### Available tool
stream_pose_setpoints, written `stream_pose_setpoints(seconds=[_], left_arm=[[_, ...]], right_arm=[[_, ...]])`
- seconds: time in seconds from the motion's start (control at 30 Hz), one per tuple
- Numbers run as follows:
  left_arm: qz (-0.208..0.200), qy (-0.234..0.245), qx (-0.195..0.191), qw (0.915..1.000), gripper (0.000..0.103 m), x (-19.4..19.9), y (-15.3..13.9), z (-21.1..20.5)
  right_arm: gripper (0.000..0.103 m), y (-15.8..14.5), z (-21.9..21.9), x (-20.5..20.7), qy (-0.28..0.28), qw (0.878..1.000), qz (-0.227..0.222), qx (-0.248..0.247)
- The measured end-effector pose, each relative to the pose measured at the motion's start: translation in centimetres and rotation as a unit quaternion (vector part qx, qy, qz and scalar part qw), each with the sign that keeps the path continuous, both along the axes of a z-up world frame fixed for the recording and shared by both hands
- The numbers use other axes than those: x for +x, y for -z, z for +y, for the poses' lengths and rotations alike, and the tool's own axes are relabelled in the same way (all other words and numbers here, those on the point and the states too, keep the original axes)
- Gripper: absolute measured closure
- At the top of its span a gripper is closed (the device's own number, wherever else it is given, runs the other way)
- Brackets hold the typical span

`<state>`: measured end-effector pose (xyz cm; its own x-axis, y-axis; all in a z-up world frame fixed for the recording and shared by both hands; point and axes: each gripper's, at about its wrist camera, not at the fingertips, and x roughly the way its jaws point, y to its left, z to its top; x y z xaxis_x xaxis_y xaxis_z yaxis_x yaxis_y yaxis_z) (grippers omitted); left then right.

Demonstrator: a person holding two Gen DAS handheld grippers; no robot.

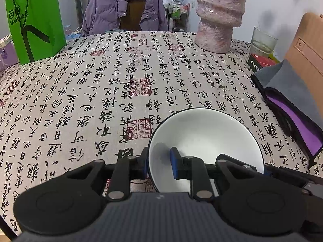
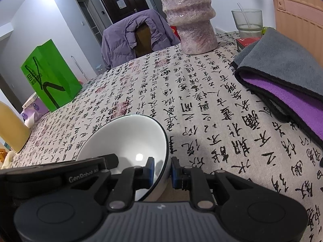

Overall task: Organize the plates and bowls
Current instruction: 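Lift the gripped white bowl off the table with both tools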

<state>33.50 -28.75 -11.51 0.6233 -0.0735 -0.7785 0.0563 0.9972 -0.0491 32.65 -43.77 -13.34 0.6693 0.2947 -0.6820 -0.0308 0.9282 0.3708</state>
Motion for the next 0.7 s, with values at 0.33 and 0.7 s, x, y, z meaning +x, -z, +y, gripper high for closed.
stream_pose_setpoints(seconds=[0.33, 0.7], left_arm=[[-0.006, 0.008, -0.005, 0.9999, 0.082, -0.5, -0.7, 0.4], [-0.026, 0.006, -0.018, 0.9995, 0.082, -1.7, -2.4, 1.3]], right_arm=[[0.087, -0.4, 0.2, -0.6, -0.001, 1.0, -0.014, 0.003], [0.086, -2.1, 1.2, -2.4, -0.002, 0.999, -0.053, -0.013]])
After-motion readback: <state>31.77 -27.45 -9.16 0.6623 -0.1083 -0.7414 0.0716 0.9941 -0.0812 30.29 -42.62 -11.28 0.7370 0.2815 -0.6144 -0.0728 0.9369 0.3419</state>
